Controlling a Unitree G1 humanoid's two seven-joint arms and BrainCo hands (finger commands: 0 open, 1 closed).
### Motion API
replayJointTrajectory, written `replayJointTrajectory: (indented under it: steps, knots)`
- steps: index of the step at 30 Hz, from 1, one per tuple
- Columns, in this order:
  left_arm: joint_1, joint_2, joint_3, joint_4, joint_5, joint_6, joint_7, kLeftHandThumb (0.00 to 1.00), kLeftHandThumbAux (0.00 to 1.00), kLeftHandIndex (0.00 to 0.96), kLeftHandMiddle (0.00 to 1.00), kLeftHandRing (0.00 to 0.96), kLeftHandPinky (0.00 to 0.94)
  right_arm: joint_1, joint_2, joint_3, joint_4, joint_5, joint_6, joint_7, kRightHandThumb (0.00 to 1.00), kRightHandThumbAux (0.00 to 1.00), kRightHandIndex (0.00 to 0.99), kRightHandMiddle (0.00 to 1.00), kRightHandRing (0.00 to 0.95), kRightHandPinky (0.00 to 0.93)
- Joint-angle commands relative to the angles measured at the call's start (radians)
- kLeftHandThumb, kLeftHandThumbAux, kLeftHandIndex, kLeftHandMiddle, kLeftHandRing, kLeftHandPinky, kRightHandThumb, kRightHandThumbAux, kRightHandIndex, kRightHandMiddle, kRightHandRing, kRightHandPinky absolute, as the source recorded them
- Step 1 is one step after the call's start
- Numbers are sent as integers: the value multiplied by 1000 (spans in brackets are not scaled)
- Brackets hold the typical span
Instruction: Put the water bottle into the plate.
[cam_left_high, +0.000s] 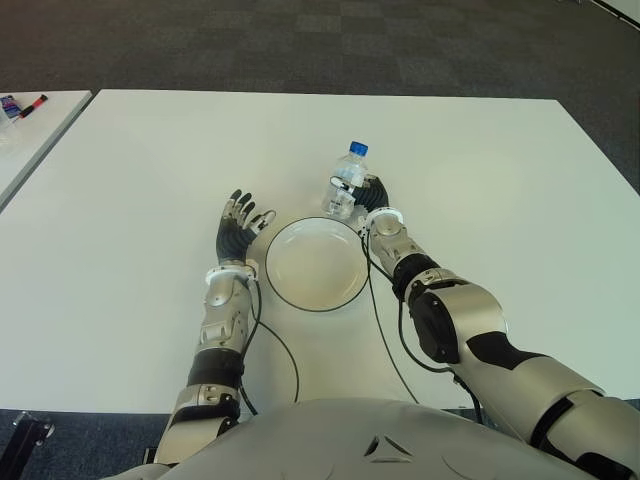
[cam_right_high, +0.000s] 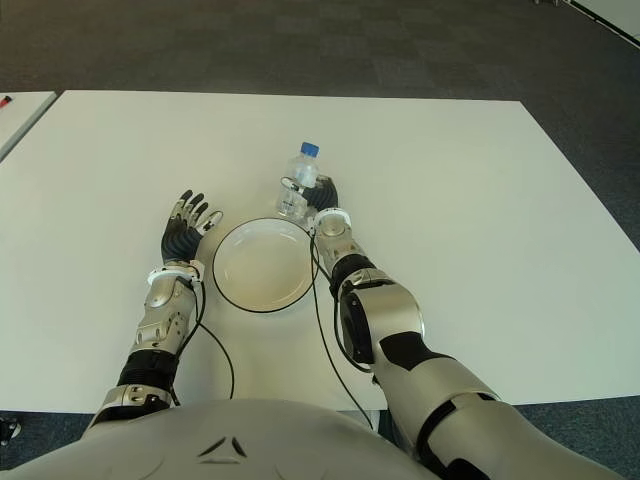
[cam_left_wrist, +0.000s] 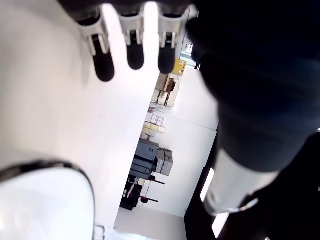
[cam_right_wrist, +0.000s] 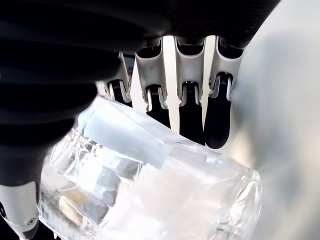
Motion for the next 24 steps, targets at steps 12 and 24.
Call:
replayJointTrajectory:
  steps: [12, 24]
  knots:
    - [17, -51, -6, 20, 0, 22, 12, 0, 876, 105, 131, 107, 131, -7, 12, -21, -5, 13, 10, -5, 1000, 671, 409, 537, 846, 439]
    - [12, -52, -3, 27, -5, 18, 10, 0, 883, 107, 133, 112, 137, 2, 11, -35, -8, 21, -8, 7, 1000, 671, 410, 537, 850, 439]
